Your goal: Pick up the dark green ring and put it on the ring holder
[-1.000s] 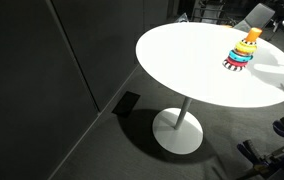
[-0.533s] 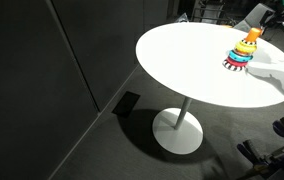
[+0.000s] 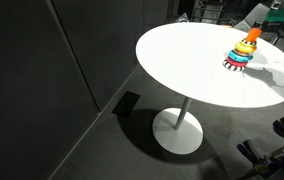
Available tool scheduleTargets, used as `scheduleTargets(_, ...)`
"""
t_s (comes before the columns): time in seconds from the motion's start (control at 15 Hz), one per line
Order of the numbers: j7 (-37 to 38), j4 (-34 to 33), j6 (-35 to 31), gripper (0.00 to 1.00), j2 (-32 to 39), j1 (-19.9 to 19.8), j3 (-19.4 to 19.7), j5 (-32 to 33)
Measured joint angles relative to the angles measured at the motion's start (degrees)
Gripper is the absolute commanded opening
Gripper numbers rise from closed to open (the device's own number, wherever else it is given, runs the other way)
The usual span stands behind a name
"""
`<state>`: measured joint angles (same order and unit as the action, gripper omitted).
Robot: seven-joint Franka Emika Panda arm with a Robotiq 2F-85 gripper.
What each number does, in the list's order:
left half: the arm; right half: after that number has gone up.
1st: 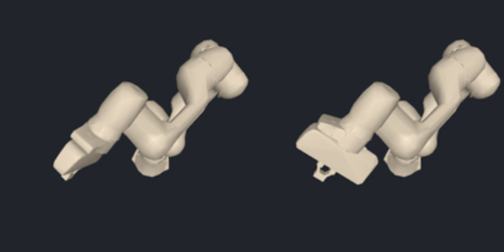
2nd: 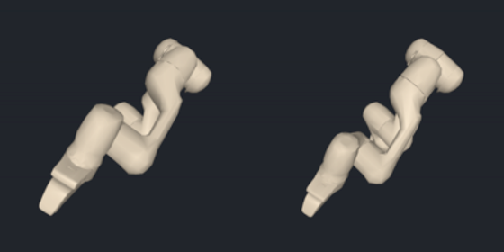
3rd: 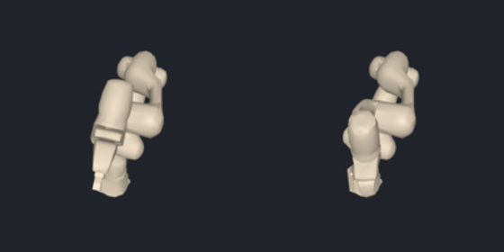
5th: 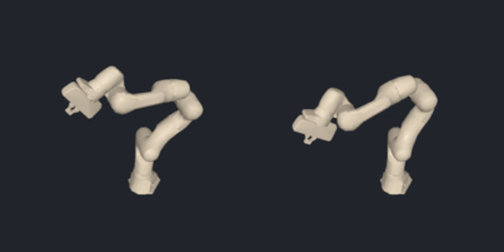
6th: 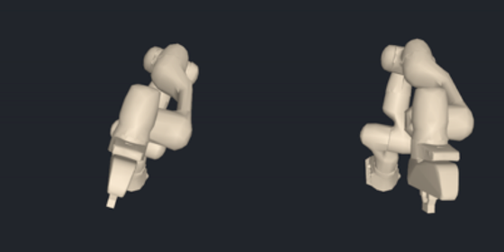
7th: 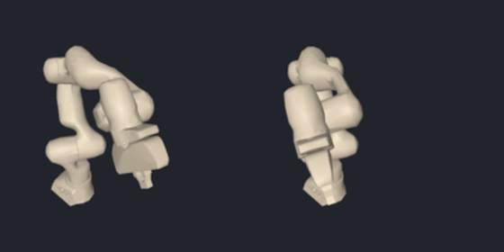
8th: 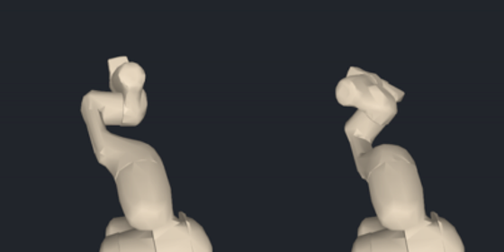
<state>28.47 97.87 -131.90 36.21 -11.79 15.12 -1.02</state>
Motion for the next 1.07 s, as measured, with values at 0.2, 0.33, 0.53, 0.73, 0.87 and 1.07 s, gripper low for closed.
scheduleTargets(0.2,0.74,-0.55,-1.79,1.0,1.82,0.44,0.0,-0.88)
scheduleTargets(0.33,1.08,-0.86,-2.64,1.0,2.77,0.66,0.0,-1.29)
scheduleTargets(0.53,1.84,-1.63,-3.84,1.0,4.43,0.85,0.02,-1.38)
scheduleTargets(0.73,2.39,-2.96,-4.55,1.0,6.4,0.87,0.07,-1.4)
scheduleTargets(0.87,2.93,-3.85,-4.89,1.0,7.64,0.88,0.09,-1.41)
scheduleTargets(1.07,3.52,-4.99,-5.35,1.0,9.11,1.04,0.15,-1.41)
